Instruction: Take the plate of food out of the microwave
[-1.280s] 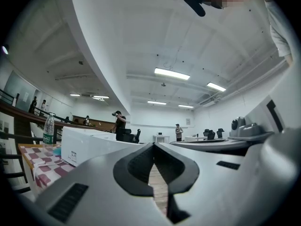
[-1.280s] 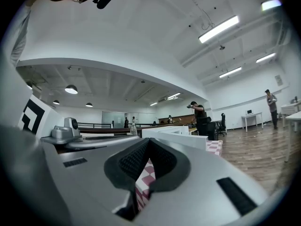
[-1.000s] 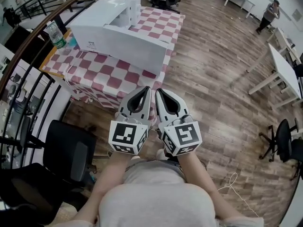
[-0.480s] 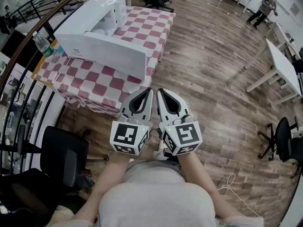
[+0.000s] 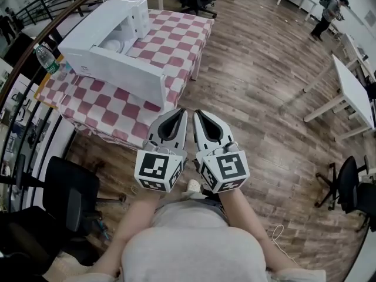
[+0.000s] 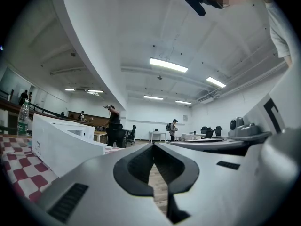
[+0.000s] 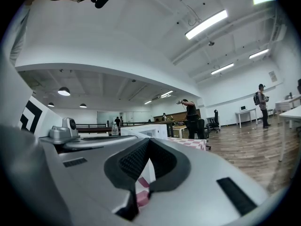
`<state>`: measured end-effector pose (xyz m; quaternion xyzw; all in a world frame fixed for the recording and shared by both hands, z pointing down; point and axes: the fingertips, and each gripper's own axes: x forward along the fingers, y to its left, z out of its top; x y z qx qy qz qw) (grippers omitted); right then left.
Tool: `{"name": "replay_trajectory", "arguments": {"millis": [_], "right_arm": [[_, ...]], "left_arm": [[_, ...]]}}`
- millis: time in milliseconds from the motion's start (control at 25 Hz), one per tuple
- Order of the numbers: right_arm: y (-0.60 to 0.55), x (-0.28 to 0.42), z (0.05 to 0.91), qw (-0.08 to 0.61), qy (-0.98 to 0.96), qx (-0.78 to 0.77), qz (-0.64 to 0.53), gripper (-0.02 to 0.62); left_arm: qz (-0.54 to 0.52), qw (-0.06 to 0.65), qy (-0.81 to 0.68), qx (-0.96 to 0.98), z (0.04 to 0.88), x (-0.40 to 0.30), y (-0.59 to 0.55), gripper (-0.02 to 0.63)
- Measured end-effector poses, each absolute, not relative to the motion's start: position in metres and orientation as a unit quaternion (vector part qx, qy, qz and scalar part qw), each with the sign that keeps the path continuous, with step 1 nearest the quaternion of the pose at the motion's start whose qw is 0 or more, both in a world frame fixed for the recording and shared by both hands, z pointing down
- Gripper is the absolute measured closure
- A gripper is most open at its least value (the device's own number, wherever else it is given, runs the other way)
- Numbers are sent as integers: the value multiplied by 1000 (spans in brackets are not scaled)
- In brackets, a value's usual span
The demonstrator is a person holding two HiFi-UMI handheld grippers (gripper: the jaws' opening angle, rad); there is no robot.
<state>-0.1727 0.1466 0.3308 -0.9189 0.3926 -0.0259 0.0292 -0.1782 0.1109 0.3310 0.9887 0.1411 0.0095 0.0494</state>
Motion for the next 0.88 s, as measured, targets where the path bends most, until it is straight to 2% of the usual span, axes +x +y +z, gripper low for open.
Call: {"name": "replay_trajectory", "arguments": {"millis": [880], "right_arm": [[205,-93,337,24,392,-919,-26,569]], "left_arm": [[4,57,134,989,337,-96,163,604]]}}
